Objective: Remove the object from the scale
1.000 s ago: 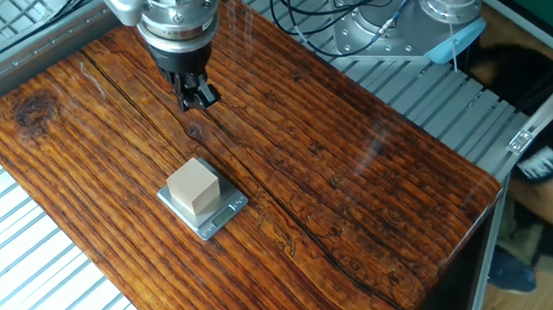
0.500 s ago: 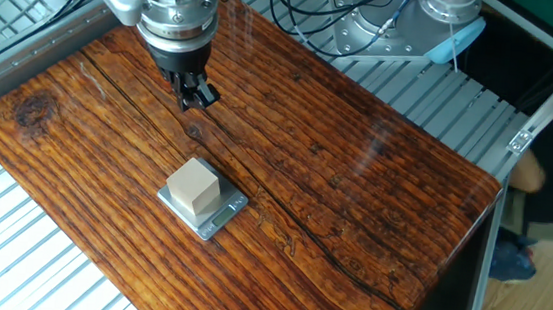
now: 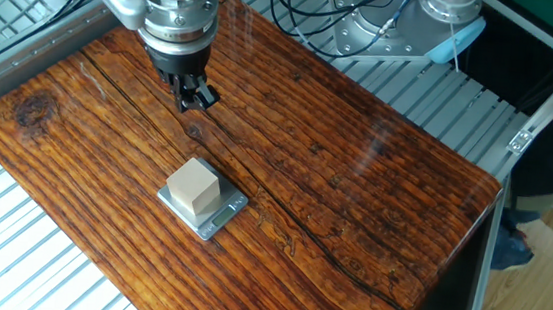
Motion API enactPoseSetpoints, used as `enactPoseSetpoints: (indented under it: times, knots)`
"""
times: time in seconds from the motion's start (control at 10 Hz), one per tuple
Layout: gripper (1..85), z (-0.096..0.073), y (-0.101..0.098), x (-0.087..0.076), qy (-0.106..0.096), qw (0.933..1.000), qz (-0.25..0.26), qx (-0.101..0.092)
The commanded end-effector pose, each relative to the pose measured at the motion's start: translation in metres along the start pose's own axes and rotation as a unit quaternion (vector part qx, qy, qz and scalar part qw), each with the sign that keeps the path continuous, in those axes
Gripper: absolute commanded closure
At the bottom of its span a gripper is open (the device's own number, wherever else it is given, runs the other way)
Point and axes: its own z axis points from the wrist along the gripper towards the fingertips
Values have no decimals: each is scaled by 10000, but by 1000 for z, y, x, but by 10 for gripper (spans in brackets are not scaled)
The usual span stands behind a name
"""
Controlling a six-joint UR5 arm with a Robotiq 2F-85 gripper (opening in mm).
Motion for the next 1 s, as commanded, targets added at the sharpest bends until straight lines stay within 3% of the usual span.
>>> enactPoseSetpoints:
  times: [0.0, 0.5, 0.9]
  knots:
    - [847, 2, 3, -6, -111, 9999, -103, -28]
    - [847, -2, -1, -4, -85, 9999, -74, 43]
    - [847, 1, 2, -7, -136, 9999, -74, -7]
